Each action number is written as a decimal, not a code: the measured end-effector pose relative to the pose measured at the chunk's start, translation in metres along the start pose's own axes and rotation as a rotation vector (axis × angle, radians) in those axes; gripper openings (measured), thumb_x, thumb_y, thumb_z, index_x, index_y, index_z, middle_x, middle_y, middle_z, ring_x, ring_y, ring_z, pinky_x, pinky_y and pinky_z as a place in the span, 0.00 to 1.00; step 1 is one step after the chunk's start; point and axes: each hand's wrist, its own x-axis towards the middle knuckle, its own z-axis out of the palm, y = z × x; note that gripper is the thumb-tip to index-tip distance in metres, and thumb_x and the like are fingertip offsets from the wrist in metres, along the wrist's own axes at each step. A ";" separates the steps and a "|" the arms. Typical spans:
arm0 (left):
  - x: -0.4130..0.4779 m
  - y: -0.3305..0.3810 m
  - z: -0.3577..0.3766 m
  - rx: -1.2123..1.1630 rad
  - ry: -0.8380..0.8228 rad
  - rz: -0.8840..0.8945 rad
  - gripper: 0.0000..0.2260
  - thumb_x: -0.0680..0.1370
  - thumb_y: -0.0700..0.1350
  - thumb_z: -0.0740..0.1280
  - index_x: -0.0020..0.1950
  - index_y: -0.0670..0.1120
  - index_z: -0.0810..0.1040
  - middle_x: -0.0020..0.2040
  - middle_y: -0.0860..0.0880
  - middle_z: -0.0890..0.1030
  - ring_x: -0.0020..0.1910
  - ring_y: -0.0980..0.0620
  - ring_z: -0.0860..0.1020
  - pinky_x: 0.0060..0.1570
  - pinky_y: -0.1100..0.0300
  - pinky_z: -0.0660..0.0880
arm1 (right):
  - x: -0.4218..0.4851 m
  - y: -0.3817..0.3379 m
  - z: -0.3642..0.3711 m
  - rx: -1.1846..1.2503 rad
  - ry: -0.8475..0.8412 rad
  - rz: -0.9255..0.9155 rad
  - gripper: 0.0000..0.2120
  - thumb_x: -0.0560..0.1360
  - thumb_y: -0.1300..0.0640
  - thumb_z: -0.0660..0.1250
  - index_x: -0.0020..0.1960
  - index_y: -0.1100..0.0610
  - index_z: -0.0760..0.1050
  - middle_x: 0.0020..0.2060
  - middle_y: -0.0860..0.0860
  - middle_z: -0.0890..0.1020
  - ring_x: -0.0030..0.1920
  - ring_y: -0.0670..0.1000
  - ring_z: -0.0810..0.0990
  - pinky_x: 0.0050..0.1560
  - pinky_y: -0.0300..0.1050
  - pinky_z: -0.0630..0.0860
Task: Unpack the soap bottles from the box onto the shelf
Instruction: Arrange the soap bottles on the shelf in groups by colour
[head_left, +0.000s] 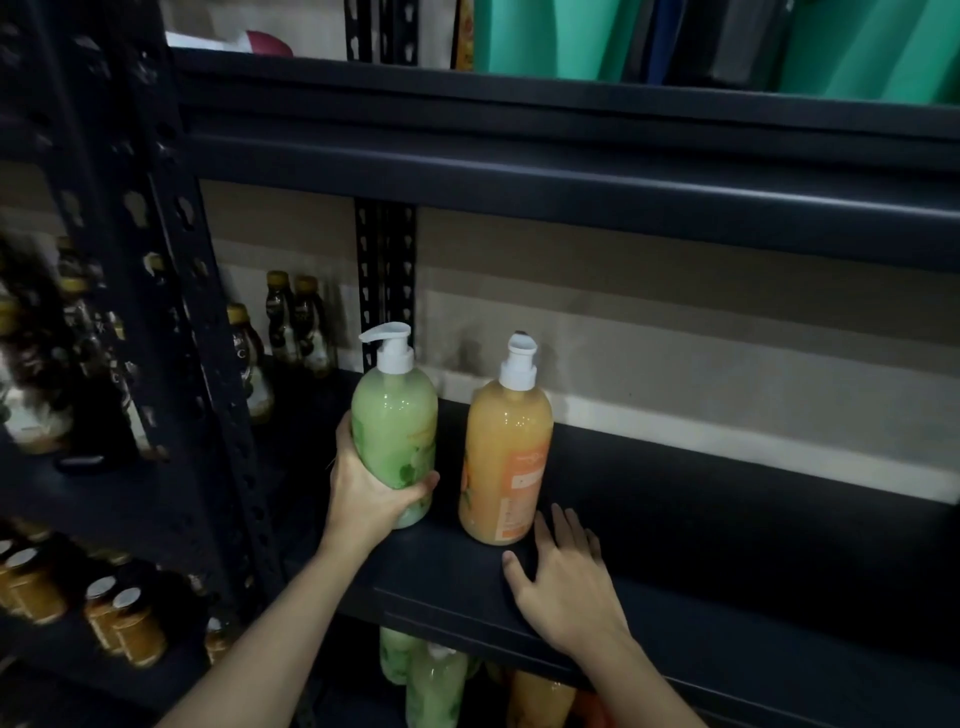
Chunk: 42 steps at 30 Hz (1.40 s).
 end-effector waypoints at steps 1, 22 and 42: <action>0.001 -0.001 0.000 -0.001 0.004 -0.003 0.54 0.57 0.48 0.85 0.76 0.48 0.58 0.66 0.47 0.72 0.66 0.47 0.71 0.65 0.47 0.71 | 0.000 0.000 0.000 -0.002 0.000 -0.001 0.35 0.80 0.36 0.49 0.80 0.55 0.53 0.80 0.55 0.53 0.80 0.55 0.48 0.78 0.52 0.47; 0.004 -0.009 0.005 -0.044 -0.011 -0.062 0.47 0.59 0.43 0.84 0.72 0.44 0.62 0.57 0.50 0.74 0.58 0.50 0.74 0.56 0.55 0.72 | -0.003 -0.001 -0.003 0.044 0.008 0.017 0.36 0.79 0.36 0.51 0.80 0.56 0.54 0.79 0.56 0.54 0.80 0.54 0.49 0.79 0.51 0.48; -0.032 -0.003 -0.001 -0.012 0.043 -0.278 0.53 0.66 0.53 0.80 0.79 0.48 0.47 0.75 0.40 0.61 0.74 0.41 0.59 0.68 0.43 0.64 | -0.009 0.000 -0.010 0.262 0.177 0.104 0.27 0.78 0.43 0.60 0.71 0.57 0.71 0.69 0.53 0.75 0.68 0.51 0.73 0.66 0.43 0.70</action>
